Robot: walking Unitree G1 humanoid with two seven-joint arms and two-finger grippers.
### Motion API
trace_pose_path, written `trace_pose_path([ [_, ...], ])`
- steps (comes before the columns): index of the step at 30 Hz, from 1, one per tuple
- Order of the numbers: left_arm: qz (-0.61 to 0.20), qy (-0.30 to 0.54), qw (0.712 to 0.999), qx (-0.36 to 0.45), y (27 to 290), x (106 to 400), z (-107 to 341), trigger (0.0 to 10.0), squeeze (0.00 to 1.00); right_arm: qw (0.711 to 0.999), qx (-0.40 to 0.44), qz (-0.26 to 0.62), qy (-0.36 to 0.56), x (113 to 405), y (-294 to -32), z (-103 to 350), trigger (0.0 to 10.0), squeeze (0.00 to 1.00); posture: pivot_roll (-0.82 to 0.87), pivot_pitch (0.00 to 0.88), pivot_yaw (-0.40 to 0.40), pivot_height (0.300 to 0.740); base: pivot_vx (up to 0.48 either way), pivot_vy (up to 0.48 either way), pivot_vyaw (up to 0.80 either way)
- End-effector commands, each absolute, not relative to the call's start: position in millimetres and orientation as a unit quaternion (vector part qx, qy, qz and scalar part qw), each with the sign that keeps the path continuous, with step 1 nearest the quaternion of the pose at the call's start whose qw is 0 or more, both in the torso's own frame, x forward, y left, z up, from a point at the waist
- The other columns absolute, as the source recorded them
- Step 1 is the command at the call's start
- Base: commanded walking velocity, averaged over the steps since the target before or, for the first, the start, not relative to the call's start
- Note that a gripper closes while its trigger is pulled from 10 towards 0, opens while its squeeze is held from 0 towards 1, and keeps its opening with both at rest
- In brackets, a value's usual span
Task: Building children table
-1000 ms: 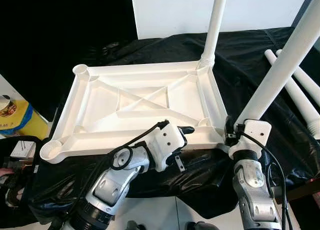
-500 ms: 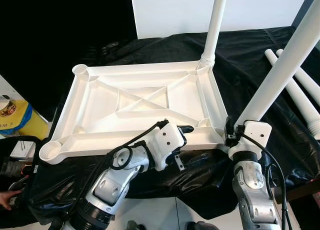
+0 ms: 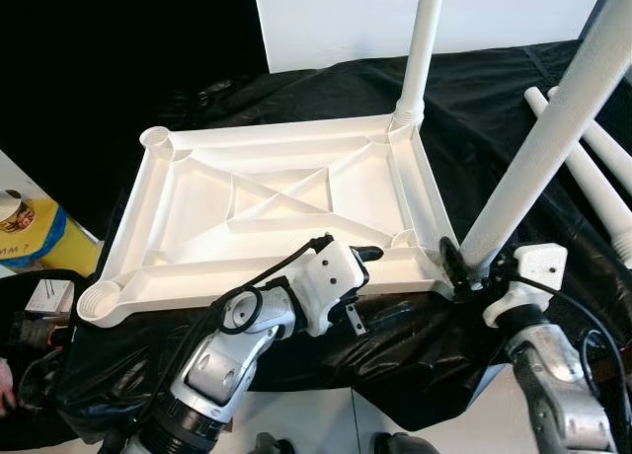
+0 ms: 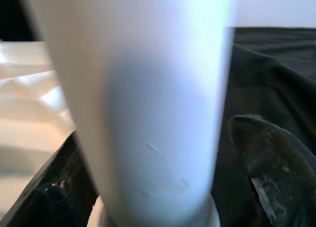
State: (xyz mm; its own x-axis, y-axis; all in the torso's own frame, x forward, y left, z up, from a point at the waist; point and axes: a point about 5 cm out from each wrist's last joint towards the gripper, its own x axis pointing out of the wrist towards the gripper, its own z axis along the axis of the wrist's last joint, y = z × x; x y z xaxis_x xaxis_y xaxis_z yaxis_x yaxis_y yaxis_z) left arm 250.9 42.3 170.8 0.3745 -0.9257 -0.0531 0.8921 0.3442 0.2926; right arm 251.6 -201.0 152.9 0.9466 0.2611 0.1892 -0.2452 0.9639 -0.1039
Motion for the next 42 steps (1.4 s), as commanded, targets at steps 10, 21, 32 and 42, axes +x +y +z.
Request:
trace_pose_path([
  [10,-0.556,-0.041,0.819,0.138,43,251,167,10.0,0.0,0.965,-0.077,0.24,-0.079,269,-198,153,10.0,0.0,-0.17,0.146,0.083,0.74,0.0,0.0,0.0],
  [21,-0.556,-0.032,0.819,0.137,43,250,165,10.0,0.0,0.956,-0.088,0.276,-0.057,272,-202,144,0.0,0.0,-0.17,0.141,0.081,0.74,0.0,0.0,0.0],
  [32,-0.559,-0.033,0.817,0.139,43,249,165,10.0,0.0,0.966,-0.067,0.246,-0.035,268,-207,132,10.0,0.0,-0.18,0.136,0.084,0.74,0.0,0.0,0.0],
  [42,-0.562,-0.034,0.814,0.141,41,249,165,10.0,0.0,0.992,-0.044,0.116,-0.018,264,-206,123,10.0,0.0,-0.18,0.129,0.083,0.74,0.0,0.0,0.0],
])
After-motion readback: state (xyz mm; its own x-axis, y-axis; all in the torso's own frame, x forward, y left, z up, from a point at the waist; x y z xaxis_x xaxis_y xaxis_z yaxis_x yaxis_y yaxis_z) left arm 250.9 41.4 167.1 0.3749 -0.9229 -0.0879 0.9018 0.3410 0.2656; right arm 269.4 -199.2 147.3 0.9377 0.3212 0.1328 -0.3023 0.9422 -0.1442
